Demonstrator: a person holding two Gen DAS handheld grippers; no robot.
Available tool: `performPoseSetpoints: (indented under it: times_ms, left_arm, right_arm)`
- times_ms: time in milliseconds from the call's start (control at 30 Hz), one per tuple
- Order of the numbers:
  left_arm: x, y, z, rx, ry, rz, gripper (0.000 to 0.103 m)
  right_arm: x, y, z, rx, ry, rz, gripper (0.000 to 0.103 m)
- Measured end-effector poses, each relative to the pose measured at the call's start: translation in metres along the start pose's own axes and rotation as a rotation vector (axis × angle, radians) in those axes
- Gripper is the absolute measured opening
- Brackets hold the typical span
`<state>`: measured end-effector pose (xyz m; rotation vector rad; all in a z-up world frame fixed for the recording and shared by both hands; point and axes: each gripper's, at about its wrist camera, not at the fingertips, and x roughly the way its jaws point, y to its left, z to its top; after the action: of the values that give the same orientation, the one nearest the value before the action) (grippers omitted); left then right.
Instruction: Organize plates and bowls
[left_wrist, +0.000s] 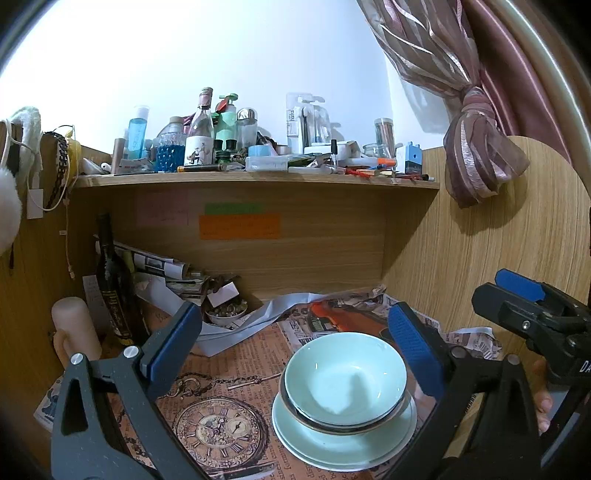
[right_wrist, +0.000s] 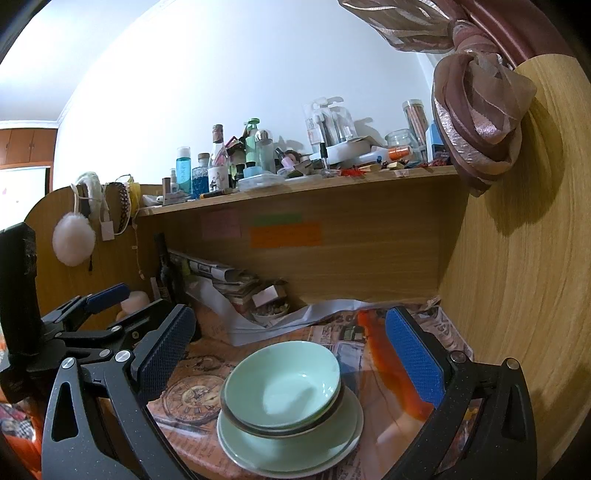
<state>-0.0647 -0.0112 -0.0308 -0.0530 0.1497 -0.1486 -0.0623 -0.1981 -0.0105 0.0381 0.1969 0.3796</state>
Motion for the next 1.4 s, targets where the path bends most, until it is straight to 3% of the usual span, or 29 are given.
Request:
performPoseSetpoints:
  times_ms: [1400]
  left_arm:
    - [0.014,-0.004,-0.002,-0.019,0.032,-0.055,0.103]
  right_arm:
    - [0.007,-0.004,0.000,0.012,0.002,0.011,0.103]
